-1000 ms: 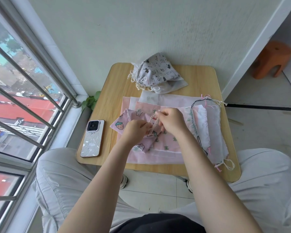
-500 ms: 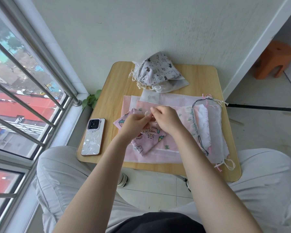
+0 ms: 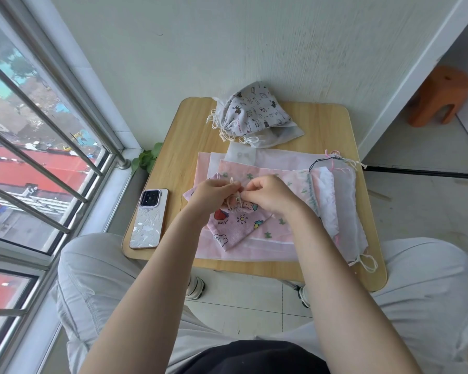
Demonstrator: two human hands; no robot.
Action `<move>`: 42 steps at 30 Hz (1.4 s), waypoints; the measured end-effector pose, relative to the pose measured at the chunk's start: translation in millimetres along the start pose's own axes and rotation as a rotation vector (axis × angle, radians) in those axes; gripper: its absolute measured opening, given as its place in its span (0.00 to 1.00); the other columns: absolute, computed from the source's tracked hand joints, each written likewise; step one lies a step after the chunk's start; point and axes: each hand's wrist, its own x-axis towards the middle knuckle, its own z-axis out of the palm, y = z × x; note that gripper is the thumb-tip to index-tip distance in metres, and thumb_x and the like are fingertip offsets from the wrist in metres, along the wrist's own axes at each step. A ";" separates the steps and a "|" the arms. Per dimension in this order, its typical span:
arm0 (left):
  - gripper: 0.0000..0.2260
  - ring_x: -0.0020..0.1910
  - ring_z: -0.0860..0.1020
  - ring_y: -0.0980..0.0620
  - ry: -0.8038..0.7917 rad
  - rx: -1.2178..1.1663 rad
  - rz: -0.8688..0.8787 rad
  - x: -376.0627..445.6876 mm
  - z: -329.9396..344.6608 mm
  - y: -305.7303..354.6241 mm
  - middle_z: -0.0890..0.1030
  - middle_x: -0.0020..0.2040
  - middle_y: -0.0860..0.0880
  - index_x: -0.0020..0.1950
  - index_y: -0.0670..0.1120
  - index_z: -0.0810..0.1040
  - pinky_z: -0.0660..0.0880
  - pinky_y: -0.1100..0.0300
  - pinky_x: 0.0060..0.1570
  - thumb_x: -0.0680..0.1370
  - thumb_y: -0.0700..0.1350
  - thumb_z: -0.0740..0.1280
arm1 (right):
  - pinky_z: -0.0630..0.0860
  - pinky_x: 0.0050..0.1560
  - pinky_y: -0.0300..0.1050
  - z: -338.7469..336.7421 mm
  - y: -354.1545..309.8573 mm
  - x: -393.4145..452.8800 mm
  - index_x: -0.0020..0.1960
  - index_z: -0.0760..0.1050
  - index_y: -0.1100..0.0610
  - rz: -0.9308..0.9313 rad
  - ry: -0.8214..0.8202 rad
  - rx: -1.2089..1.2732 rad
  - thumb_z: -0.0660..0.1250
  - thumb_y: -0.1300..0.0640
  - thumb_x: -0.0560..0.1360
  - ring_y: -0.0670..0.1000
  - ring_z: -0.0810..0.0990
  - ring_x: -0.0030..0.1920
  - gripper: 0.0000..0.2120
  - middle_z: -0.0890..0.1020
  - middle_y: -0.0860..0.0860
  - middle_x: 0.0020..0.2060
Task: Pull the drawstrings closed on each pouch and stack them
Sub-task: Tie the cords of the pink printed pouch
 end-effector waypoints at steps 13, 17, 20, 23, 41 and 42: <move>0.11 0.37 0.80 0.51 0.007 -0.163 -0.061 4.3 0.6 0.8 0.84 0.43 0.43 0.51 0.40 0.84 0.78 0.59 0.41 0.79 0.48 0.69 | 0.72 0.27 0.38 -1.7 3.8 -0.5 0.43 0.80 0.60 0.071 0.026 0.223 0.70 0.55 0.75 0.47 0.74 0.24 0.08 0.79 0.50 0.28; 0.03 0.38 0.77 0.52 -0.110 -0.276 -0.051 -0.8 -2.8 4.1 0.80 0.42 0.46 0.46 0.40 0.81 0.77 0.64 0.38 0.76 0.39 0.71 | 0.78 0.34 0.41 -4.0 3.2 -0.4 0.45 0.82 0.63 0.058 -0.017 0.213 0.70 0.59 0.74 0.48 0.80 0.29 0.06 0.83 0.54 0.33; 0.03 0.38 0.80 0.54 -0.119 -0.232 -0.014 -3.1 -1.1 4.8 0.81 0.45 0.46 0.45 0.41 0.80 0.76 0.67 0.37 0.74 0.35 0.72 | 0.73 0.36 0.40 -5.8 4.3 -0.5 0.40 0.82 0.65 0.034 -0.053 0.102 0.69 0.61 0.71 0.46 0.76 0.29 0.06 0.80 0.55 0.30; 0.07 0.36 0.80 0.55 -0.048 -0.114 0.031 -2.2 1.9 6.2 0.82 0.41 0.47 0.48 0.42 0.82 0.75 0.67 0.36 0.72 0.34 0.74 | 0.70 0.38 0.41 -6.0 3.6 0.2 0.39 0.82 0.64 0.010 -0.053 -0.053 0.69 0.61 0.69 0.47 0.74 0.32 0.06 0.77 0.52 0.30; 0.04 0.36 0.77 0.57 0.433 0.474 0.554 -5.0 20.2 6.4 0.82 0.37 0.53 0.43 0.44 0.83 0.69 0.77 0.37 0.73 0.36 0.71 | 0.75 0.43 0.39 -2.1 7.4 5.4 0.44 0.81 0.55 -0.114 0.149 0.083 0.71 0.56 0.73 0.44 0.81 0.41 0.03 0.84 0.46 0.39; 0.04 0.36 0.77 0.56 0.476 0.473 0.562 -5.4 22.3 4.4 0.81 0.37 0.54 0.43 0.43 0.83 0.68 0.77 0.37 0.73 0.35 0.71 | 0.74 0.44 0.37 -0.9 7.9 5.2 0.45 0.81 0.55 -0.109 0.144 0.119 0.71 0.55 0.74 0.44 0.81 0.42 0.03 0.83 0.46 0.39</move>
